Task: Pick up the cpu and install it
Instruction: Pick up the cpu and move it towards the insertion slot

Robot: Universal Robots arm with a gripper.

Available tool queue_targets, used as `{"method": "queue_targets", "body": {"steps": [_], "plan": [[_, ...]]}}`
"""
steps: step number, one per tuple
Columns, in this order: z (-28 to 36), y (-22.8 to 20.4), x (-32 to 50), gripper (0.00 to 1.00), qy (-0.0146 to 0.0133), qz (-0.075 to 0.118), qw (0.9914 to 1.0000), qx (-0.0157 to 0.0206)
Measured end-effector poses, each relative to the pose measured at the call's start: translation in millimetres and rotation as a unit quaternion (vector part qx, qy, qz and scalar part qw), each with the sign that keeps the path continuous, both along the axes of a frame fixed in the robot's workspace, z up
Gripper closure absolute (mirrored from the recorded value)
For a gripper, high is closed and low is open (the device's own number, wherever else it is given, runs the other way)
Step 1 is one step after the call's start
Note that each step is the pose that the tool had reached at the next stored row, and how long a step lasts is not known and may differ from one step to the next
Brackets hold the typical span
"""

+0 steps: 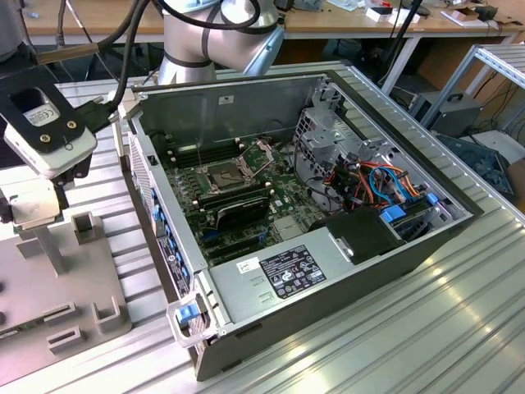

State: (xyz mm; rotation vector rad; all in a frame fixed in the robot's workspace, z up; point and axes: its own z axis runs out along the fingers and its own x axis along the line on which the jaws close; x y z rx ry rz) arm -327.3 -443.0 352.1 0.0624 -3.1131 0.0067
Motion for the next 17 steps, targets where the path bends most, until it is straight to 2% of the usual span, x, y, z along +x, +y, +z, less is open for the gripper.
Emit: {"method": "queue_targets", "body": {"steps": [4,7,14,17], "plan": [[0.0,0.0,2.2,0.45,0.0,0.0,1.0,0.0],[-0.2,0.0,13.4,0.45,0.0,0.0,1.0,0.0],[-0.2,0.0,32.7,0.45,0.0,0.0,1.0,0.0],[-0.3,0.0,33.1,0.45,0.0,0.0,1.0,0.0]]}}
